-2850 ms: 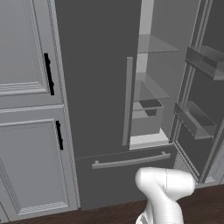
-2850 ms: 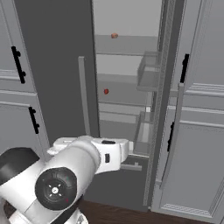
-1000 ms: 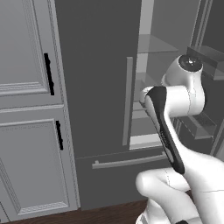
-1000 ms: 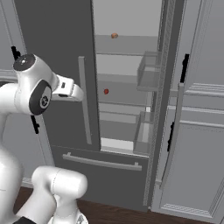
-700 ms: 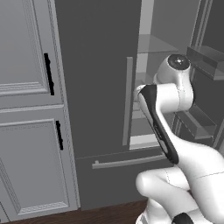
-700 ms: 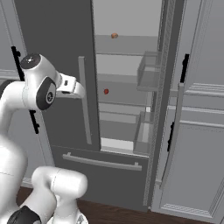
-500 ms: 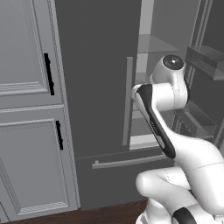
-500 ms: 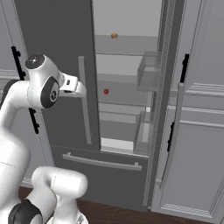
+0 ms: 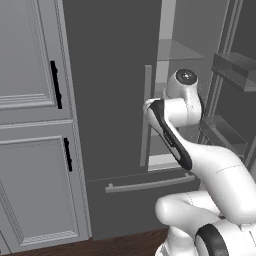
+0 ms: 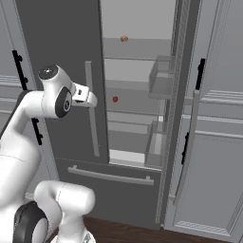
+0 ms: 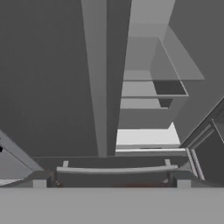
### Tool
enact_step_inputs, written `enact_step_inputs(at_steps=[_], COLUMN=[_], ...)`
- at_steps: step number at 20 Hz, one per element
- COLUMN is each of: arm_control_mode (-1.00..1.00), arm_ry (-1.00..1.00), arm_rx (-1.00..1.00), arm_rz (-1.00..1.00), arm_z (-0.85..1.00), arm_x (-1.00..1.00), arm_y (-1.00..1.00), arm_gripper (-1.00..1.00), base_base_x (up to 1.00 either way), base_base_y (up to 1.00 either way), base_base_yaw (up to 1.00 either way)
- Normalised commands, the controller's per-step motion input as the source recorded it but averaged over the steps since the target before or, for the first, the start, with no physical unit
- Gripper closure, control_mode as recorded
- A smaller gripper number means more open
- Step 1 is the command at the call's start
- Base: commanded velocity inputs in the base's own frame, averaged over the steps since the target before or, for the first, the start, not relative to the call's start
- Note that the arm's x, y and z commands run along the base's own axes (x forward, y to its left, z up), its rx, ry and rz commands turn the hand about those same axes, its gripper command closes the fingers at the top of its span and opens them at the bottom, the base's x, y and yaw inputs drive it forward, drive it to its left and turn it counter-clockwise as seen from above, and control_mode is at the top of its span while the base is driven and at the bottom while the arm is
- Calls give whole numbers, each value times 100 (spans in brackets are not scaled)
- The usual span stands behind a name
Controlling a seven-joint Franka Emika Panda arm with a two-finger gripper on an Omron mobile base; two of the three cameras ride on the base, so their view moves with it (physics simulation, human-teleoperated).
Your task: Take the strawberry from the fridge and place it on top of the pancake, located on the dining counter.
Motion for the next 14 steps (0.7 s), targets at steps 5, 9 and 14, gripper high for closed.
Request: enact_step_inputs(at_steps=[5, 9, 14], arm_control_mode=[-100, -100, -100], arm_ry=[0, 0, 0], arm_rx=[0, 0, 0], arm_rz=[0, 0, 0], arm_z=[-18, -20, -24], arm_x=[54, 46, 35], arm_y=[5, 3, 8], arm_gripper=[-100, -100, -100], base_base_x=[0, 0, 0], base_base_y=[0, 0, 0], base_base_yaw=[0, 0, 0])
